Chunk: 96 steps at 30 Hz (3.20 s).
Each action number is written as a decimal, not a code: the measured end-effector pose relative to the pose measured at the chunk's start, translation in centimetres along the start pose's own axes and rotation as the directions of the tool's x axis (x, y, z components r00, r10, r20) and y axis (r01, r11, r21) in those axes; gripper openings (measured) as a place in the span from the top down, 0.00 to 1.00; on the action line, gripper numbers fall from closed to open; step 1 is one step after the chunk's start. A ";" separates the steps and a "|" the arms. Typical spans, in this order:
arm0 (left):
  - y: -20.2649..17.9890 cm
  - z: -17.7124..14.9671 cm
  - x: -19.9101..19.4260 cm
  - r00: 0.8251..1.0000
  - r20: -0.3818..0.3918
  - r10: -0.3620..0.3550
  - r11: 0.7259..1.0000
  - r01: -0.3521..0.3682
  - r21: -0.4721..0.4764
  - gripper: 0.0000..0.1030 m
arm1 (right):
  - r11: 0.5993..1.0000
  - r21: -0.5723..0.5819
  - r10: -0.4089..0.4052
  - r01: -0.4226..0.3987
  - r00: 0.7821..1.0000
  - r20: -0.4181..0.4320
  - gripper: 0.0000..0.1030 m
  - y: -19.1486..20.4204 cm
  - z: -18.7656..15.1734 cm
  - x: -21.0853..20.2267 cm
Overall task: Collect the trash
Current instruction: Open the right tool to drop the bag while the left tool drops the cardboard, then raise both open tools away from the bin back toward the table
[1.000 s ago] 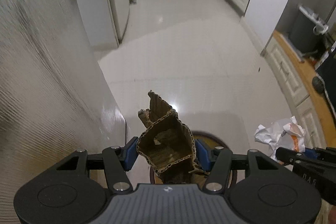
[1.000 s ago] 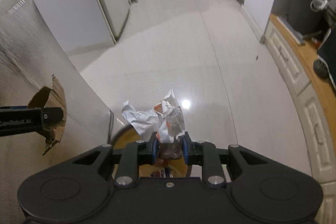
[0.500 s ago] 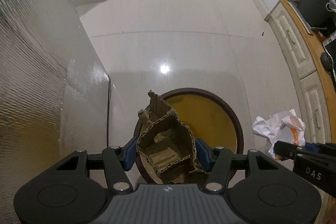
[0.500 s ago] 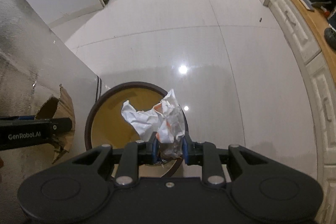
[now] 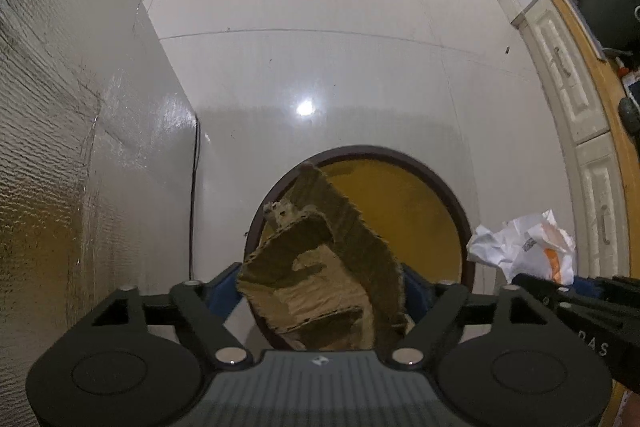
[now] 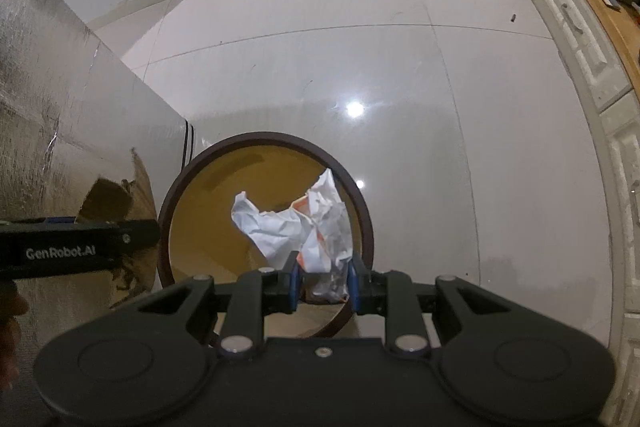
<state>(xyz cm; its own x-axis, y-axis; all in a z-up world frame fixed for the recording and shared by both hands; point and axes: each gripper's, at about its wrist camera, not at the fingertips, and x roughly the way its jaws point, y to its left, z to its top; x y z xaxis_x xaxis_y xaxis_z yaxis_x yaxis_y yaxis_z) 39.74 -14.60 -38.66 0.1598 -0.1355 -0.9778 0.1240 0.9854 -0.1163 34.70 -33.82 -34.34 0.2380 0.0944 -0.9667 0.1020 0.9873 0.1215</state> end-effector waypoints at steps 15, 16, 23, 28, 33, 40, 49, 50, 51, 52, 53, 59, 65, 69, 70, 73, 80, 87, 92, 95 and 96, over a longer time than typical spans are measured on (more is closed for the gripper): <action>0.7 -0.6 0.7 0.995 -0.034 0.091 0.995 -0.089 0.048 0.02 | 1.000 -0.002 0.007 -0.007 1.000 0.006 0.75 -0.4 0.1 0.7; 0.8 -0.7 0.8 0.995 -0.036 0.096 0.994 -0.094 0.049 0.02 | 1.000 0.000 0.008 -0.008 1.000 0.009 0.73 -0.4 0.0 0.8; 1.5 -0.9 0.8 0.990 -0.051 0.129 0.991 -0.127 0.040 0.00 | 1.000 -0.007 0.008 -0.008 1.000 0.027 0.65 -0.2 0.1 0.7; 2.1 -1.0 0.8 0.987 -0.069 0.144 0.989 -0.143 0.030 0.00 | 1.000 -0.018 0.009 -0.009 1.000 0.026 0.37 -0.2 0.0 0.9; 2.2 -0.9 0.6 0.987 -0.074 0.145 0.989 -0.143 0.027 0.00 | 0.998 -0.056 0.024 -0.024 1.000 0.008 0.15 0.0 -0.2 1.0; 2.4 -0.9 0.1 0.985 -0.072 0.155 0.988 -0.154 0.022 0.00 | 0.997 -0.071 0.009 -0.010 1.000 -0.014 0.00 -0.1 -0.3 1.0; 2.5 -1.2 -0.8 0.985 -0.078 0.155 0.988 -0.154 0.025 0.00 | 0.999 -0.043 -0.017 0.016 1.000 -0.009 0.00 -0.7 -0.6 0.3; 2.5 -1.2 -1.0 0.985 -0.076 0.156 0.988 -0.155 0.025 0.00 | 0.999 -0.038 -0.019 0.019 1.000 -0.004 0.00 -0.7 -0.7 0.2; 2.5 -1.3 -1.2 0.985 -0.074 0.158 0.987 -0.156 0.026 0.00 | 0.999 -0.032 -0.019 0.019 1.000 0.000 0.00 -0.8 -0.7 0.0; 2.5 -1.4 -1.4 0.985 -0.073 0.158 0.987 -0.156 0.026 0.00 | 0.999 -0.028 -0.019 0.019 1.000 0.001 0.00 -0.8 -0.7 -0.1; 2.5 -1.5 -1.5 0.985 -0.073 0.157 0.987 -0.156 0.026 0.00 | 0.999 -0.026 -0.022 0.022 1.000 0.002 0.00 -0.9 -0.8 -0.3; 2.6 -2.5 -2.3 0.984 -0.078 0.158 0.987 -0.157 0.023 0.00 | 0.999 0.012 -0.042 0.041 0.999 0.017 0.00 -1.5 -1.5 -1.1; 2.5 -3.7 -3.5 0.984 -0.073 0.164 0.986 -0.163 0.021 0.00 | 0.998 0.014 -0.056 0.056 0.998 0.026 0.00 -1.5 -2.6 -2.3; 2.4 -4.3 -4.6 0.985 -0.058 0.164 0.986 -0.162 0.029 0.00 | 0.998 0.013 -0.056 0.056 0.998 0.033 0.00 -1.7 -3.3 -3.2; 2.4 -4.4 -5.0 0.985 -0.050 0.165 0.986 -0.164 0.030 0.00 | 0.998 0.010 -0.057 0.056 0.998 0.035 0.00 -1.6 -3.4 -3.4; 2.4 -4.7 -6.3 0.985 -0.019 0.169 0.985 -0.169 0.029 0.00 | 0.998 0.006 -0.057 0.057 0.997 0.053 0.00 -1.6 -3.7 -4.5; 2.0 -5.5 -10.4 0.985 0.066 0.162 0.986 -0.164 0.025 0.00 | 0.998 0.015 -0.056 0.054 0.991 0.122 0.00 -1.7 -4.3 -7.8; 0.8 -6.7 -14.4 0.978 0.140 0.151 0.986 -0.159 0.045 0.00 | 0.998 0.022 -0.060 0.057 0.979 0.194 0.00 -2.1 -5.5 -11.9; 0.2 -7.4 -17.7 0.969 0.205 0.137 0.988 -0.148 0.037 0.00 | 0.998 0.039 -0.053 0.044 0.962 0.269 0.00 -2.6 -6.1 -15.3; -0.2 -7.9 -19.6 0.961 0.245 0.130 0.989 -0.144 0.039 0.00 | 0.998 0.041 -0.055 0.044 0.948 0.313 0.00 -2.7 -6.6 -17.1; -0.4 -8.0 -20.3 0.957 0.260 0.127 0.989 -0.142 0.039 0.00 | 0.998 0.042 -0.056 0.044 0.943 0.329 0.00 -2.7 -6.8 -17.8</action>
<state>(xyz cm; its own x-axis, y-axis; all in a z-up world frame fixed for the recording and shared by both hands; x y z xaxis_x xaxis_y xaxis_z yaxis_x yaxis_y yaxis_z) 28.57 -11.39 -20.16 0.4238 -0.0309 -0.9052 0.1385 0.9899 0.0310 23.66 -37.27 -18.98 0.5363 -0.0078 -0.8440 0.1529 0.9843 0.0880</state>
